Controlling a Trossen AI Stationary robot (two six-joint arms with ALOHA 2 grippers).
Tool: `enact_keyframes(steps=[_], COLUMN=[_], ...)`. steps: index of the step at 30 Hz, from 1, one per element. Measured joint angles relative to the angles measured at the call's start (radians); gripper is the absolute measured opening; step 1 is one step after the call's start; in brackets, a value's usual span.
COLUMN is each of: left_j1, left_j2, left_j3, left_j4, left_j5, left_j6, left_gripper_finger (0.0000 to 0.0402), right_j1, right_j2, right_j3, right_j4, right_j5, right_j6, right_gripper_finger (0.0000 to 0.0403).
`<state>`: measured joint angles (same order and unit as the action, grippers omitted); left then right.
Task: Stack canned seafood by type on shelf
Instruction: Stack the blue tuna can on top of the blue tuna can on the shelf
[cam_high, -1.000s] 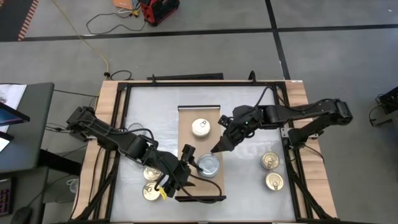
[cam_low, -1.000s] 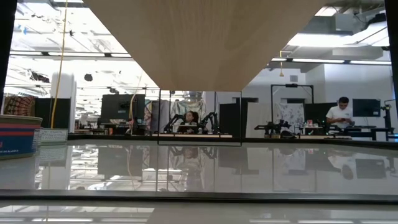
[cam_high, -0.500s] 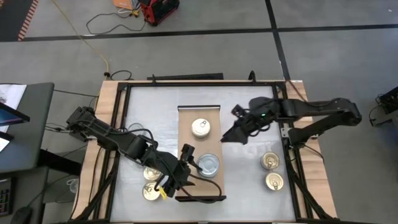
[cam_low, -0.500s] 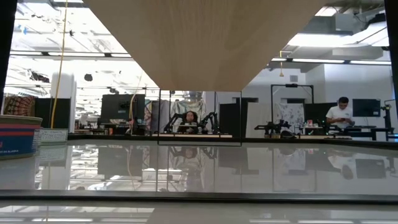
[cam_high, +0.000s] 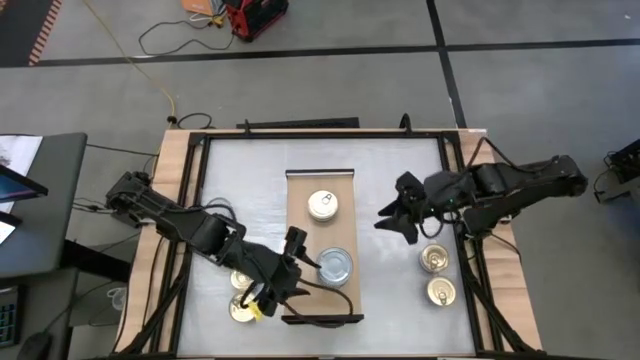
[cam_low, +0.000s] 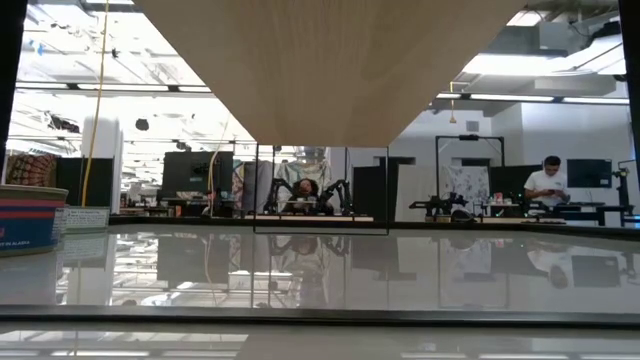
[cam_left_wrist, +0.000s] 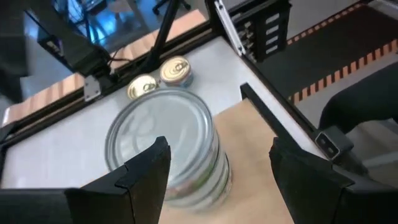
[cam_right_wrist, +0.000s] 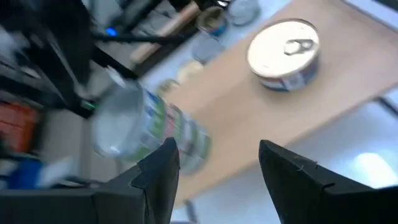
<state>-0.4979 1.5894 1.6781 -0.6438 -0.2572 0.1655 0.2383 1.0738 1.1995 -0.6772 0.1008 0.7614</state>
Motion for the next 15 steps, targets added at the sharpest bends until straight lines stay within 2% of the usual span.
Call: enact_keyframes(steps=[5,8,12,15], left_j1=[-0.077,-0.135,-0.164,-0.155], left_j2=[-0.028,-0.076,-0.184,-0.264], left_j3=[-0.009,-0.060,-0.187,-0.288], left_j4=[-0.057,-0.079,-0.080,-0.104], left_j5=[-0.187,-0.313,-0.370,-0.402], left_j6=[-0.009,-0.052,-0.256,-0.455], left_gripper_finger=[0.0261,0.0261,0.0261,0.0261], right_j1=[0.119,0.175,0.230,0.241], right_j2=[0.012,-0.004,-0.026,-0.029], right_j3=[-0.009,-0.051,-0.145,-0.220], right_j4=[-0.124,-0.123,-0.082,-0.030], right_j5=[0.202,0.269,0.335,0.343], right_j6=[-0.033,-0.034,-0.015,-0.013], right_gripper_finger=[0.0245,0.0245,0.0245,0.0244])
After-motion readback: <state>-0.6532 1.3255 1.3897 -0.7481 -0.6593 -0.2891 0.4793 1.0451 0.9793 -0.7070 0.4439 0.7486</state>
